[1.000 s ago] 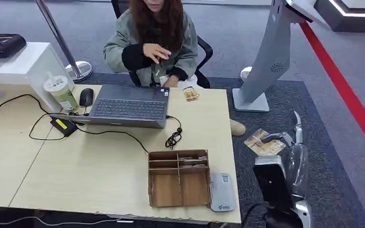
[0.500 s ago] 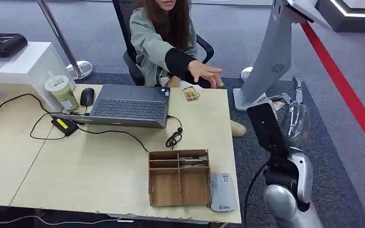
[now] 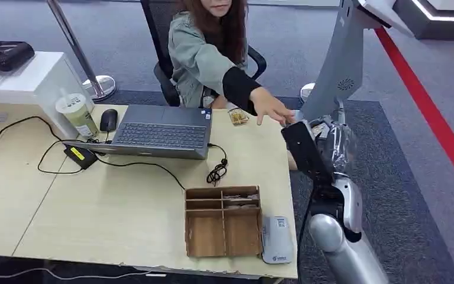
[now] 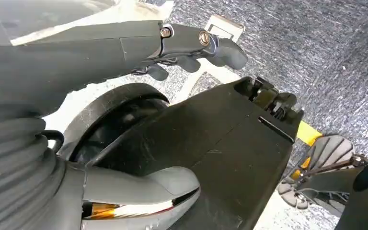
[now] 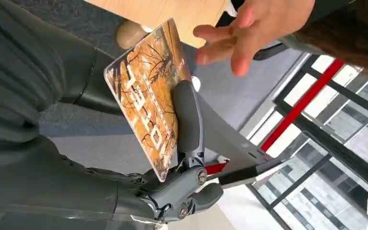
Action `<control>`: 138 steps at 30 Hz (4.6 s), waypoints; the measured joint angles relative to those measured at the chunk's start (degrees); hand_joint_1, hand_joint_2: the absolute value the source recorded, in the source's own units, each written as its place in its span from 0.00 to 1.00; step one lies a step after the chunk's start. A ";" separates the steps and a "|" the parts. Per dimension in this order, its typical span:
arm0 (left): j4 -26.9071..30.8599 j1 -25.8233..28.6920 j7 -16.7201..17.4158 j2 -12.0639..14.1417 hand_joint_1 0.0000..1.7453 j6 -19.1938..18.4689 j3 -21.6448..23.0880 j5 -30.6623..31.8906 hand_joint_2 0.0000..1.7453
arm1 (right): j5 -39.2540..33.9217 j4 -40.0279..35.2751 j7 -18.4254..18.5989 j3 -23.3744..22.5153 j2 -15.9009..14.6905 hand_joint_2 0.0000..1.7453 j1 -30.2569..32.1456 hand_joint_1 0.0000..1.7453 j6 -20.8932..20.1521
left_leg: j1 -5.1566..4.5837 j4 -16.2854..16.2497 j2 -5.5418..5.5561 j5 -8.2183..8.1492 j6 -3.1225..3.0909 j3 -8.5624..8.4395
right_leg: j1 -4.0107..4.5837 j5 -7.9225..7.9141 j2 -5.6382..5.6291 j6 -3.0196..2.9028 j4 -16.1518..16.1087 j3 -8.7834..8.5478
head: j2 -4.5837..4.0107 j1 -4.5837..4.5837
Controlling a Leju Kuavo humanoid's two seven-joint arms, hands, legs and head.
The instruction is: Pass the card to the sensor for recognition and then transmit it.
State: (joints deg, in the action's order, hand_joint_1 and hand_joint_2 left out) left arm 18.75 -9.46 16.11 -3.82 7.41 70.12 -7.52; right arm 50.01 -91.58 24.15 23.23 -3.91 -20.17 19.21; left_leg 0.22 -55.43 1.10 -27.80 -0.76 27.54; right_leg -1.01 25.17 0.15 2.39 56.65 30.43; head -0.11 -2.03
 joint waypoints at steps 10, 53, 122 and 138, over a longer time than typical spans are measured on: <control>0.00 -0.21 -0.15 0.00 0.00 -0.31 0.33 0.83 1.00 | -3.94 3.13 -2.60 1.16 1.53 1.00 -1.19 1.00 2.54 | 0.00 0.00 -0.02 0.00 0.00 0.02 | 0.00 0.00 -0.01 0.00 0.00 0.00 | 0.00 0.00; 0.33 1.03 2.47 -0.11 0.00 2.43 -3.70 -3.59 1.00 | -15.45 -21.16 -9.53 6.16 -3.11 1.00 17.82 0.00 2.62 | -0.01 0.00 0.04 -0.05 -0.03 0.02 | 0.00 0.06 0.05 0.00 -0.07 0.05 | 0.00 0.00; 0.44 1.42 2.80 -0.07 0.00 2.56 -6.16 -3.36 1.00 | -3.17 -19.39 -0.65 11.30 -8.24 1.00 17.42 0.00 -11.32 | 0.00 0.01 -0.04 -0.01 -0.01 0.02 | 0.00 0.03 0.01 -0.02 -0.04 0.01 | 0.00 0.00; 0.44 1.44 2.16 0.09 0.00 2.36 -6.16 -3.45 1.00 | -3.76 -17.27 -1.29 12.02 -7.43 1.00 17.12 0.00 -10.97 | 0.00 0.01 -0.05 -0.01 -0.01 0.02 | 0.00 0.03 0.01 -0.02 -0.04 0.02 | 0.00 0.00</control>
State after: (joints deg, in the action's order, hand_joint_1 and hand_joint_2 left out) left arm 19.19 -8.02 18.27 -3.74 9.77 63.95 -10.97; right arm 46.25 -108.85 22.86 35.26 -11.35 -3.05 8.24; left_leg 0.22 -55.42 1.06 -27.82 -0.77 27.57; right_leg -1.01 25.20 0.16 2.37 56.60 30.44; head -0.11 -2.03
